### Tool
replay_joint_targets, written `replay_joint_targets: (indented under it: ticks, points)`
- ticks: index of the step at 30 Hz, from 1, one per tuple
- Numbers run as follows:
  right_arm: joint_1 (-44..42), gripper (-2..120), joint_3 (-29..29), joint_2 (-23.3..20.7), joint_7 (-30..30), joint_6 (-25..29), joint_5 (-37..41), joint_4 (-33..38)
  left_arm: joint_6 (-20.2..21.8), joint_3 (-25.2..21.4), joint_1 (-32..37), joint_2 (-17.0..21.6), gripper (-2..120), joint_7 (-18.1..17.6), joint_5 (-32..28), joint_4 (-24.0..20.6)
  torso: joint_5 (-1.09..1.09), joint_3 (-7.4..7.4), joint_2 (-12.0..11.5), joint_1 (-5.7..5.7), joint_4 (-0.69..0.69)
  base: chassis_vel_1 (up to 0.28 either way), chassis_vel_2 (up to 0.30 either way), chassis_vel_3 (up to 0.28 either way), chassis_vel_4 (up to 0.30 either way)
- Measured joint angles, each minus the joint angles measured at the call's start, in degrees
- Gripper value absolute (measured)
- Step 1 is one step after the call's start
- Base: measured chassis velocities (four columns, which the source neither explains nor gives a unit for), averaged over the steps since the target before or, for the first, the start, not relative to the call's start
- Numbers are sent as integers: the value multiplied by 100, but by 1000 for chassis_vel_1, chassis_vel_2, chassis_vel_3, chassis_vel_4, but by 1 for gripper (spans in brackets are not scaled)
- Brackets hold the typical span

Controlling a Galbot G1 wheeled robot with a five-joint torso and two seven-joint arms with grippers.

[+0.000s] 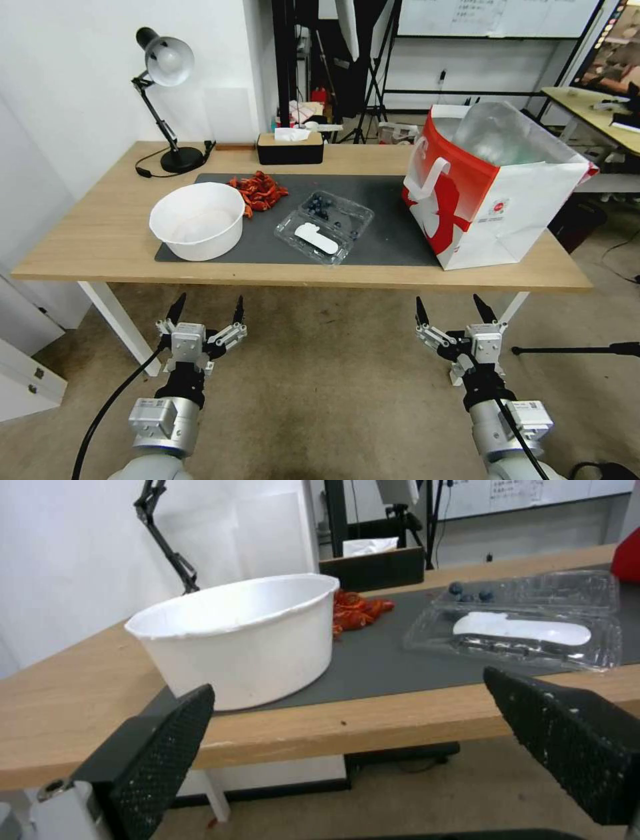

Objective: Close the takeout container lid, then place the container into the takeout bag.

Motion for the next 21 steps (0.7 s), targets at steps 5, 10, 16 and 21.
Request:
replay_joint_targets:
  ticks: [5, 10, 16, 21]
  points:
    - [0, 100, 0, 0, 0, 0, 0, 0, 0, 0, 0, 0, 100, 0, 0, 0, 0, 0, 0, 0, 0, 0, 0, 0, 0]
    - [0, 100, 0, 0, 0, 0, 0, 0, 0, 0, 0, 0, 100, 0, 0, 0, 0, 0, 0, 0, 0, 0, 0, 0, 0]
    - [0, 100, 0, 0, 0, 0, 0, 0, 0, 0, 0, 0, 100, 0, 0, 0, 0, 0, 0, -1, 0, 0, 0, 0, 0]
    - [0, 100, 0, 0, 0, 0, 0, 0, 0, 0, 0, 0, 100, 0, 0, 0, 0, 0, 0, 0, 0, 0, 0, 0, 0]
